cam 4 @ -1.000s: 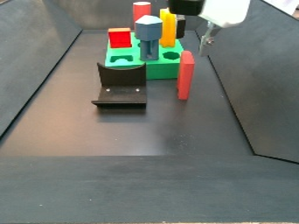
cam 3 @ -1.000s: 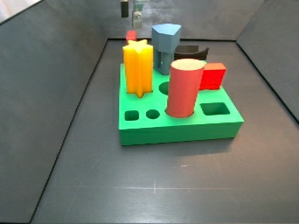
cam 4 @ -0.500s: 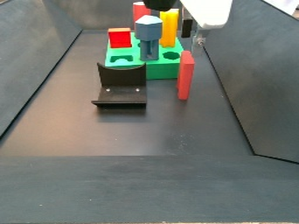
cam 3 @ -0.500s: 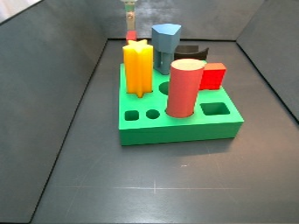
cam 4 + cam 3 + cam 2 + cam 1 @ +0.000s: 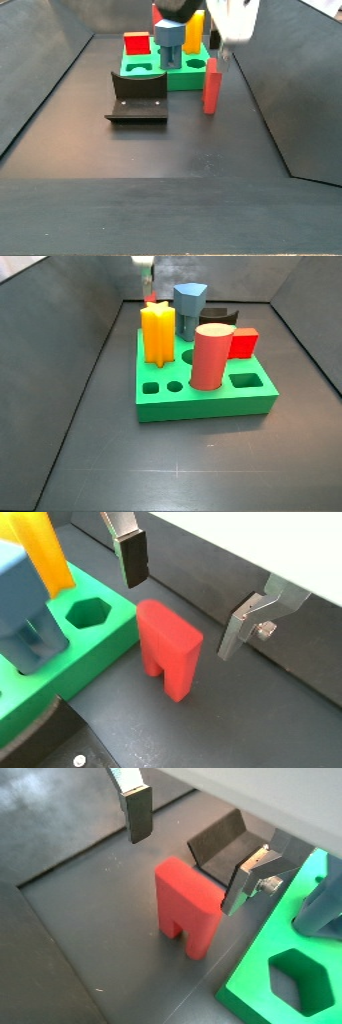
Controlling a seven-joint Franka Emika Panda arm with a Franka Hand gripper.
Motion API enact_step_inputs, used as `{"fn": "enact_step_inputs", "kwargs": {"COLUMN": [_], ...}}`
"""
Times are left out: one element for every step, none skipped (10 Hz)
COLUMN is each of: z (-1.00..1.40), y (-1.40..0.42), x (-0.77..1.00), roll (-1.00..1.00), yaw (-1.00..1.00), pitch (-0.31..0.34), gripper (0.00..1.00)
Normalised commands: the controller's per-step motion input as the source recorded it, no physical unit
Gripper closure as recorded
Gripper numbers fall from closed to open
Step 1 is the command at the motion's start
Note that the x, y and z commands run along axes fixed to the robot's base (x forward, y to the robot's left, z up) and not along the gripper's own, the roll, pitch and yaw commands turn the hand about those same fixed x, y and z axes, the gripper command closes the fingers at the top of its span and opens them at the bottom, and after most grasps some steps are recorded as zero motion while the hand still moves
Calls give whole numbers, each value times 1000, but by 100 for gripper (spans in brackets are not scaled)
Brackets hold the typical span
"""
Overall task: Pick up the square-circle object. Move up. Rotate the square-circle object. Move to above the board. Insert the square-circle object.
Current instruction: Rotate the square-circle object, then move to above the board.
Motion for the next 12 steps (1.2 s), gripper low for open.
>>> {"fn": "enact_step_inputs", "kwargs": {"z": [-1000,-904,-651,-551,-357,-266,0,1000,1000,1000,1000,1000], "y": [11,14,21,23,21,21,0,-27,-27,-27,-26,-25], "x": [26,27,25,26,31,32,0,86,82,65,61,59], "roll": [38,41,48,51,56,59,65,-43,-45,-61,-76,-86], "yaw": [-38,-34,-27,-25,-23,-23,-22,24,25,29,28,26], "pitch": [-14,-20,-22,-23,-20,-17,-15,-354,-342,-255,-180,-129], "gripper": [0,0,0,0,0,0,100,100,100,100,100,100]}}
